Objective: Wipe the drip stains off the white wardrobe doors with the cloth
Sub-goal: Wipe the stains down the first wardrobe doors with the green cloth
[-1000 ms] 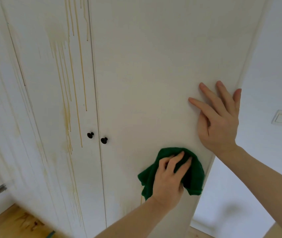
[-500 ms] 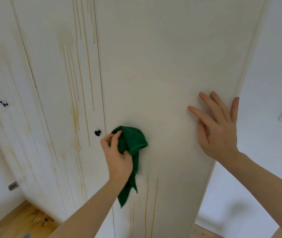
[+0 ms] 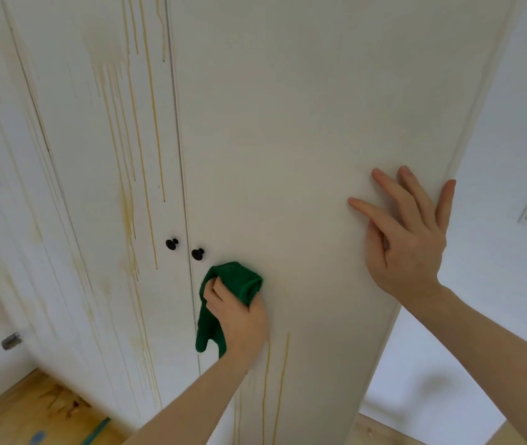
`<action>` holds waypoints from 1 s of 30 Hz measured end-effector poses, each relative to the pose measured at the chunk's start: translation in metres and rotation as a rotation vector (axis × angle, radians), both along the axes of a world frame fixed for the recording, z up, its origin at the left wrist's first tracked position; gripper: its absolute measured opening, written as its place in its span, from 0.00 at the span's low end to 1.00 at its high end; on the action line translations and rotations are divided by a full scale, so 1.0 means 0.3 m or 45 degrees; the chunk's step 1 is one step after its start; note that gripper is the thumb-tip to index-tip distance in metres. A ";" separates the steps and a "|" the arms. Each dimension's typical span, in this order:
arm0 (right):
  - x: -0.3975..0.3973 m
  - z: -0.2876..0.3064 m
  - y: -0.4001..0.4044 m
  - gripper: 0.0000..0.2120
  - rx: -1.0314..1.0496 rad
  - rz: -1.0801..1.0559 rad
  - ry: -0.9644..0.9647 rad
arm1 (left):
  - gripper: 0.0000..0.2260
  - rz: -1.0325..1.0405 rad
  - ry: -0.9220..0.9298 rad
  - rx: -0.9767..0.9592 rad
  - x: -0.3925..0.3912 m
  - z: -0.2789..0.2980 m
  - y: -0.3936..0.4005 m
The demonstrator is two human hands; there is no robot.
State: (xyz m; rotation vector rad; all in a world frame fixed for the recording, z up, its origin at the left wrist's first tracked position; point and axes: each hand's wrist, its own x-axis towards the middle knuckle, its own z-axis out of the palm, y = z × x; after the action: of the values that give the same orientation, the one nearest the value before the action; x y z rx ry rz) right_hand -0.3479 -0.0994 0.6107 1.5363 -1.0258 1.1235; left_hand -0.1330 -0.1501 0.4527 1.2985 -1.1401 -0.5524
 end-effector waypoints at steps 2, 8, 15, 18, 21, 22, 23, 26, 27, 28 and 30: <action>-0.001 -0.002 -0.002 0.18 -0.001 0.000 0.002 | 0.33 -0.089 -0.024 -0.058 -0.046 -0.013 0.062; 0.002 -0.004 -0.001 0.17 -0.002 0.005 -0.008 | 0.27 -0.357 -0.246 -0.207 -0.170 -0.054 0.207; 0.001 -0.002 0.014 0.18 0.055 0.006 -0.008 | 0.20 -0.641 -0.585 -0.520 -0.219 -0.029 0.244; -0.005 -0.001 0.030 0.18 0.113 0.035 0.006 | 0.18 -0.632 -0.476 -0.496 -0.181 0.005 0.213; -0.009 -0.008 0.047 0.19 0.166 0.076 0.009 | 0.20 -0.442 -0.225 -0.430 -0.100 0.041 0.191; -0.009 -0.014 0.050 0.19 0.176 0.083 0.011 | 0.22 -0.355 -0.149 -0.396 -0.058 0.051 0.175; -0.009 -0.021 0.051 0.20 0.181 0.082 0.015 | 0.24 -0.271 -0.097 -0.370 -0.009 0.059 0.153; -0.014 -0.041 0.039 0.21 0.153 0.045 0.027 | 0.21 -0.053 -0.038 -0.305 0.146 0.063 0.064; -0.015 -0.044 0.032 0.20 0.128 0.032 0.026 | 0.20 0.004 -0.038 -0.271 0.194 0.061 0.034; -0.015 -0.047 0.026 0.20 0.106 0.024 0.022 | 0.20 0.044 -0.040 -0.235 0.236 0.059 0.008; -0.016 -0.053 0.014 0.20 0.078 0.021 0.016 | 0.20 0.086 -0.069 -0.158 0.303 0.050 -0.043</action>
State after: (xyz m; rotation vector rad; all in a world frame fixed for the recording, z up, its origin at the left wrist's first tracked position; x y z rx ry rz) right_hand -0.3529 -0.0953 0.5949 1.6009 -1.0494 1.1010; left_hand -0.0423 -0.1630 0.4676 1.2461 -1.1529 -0.3927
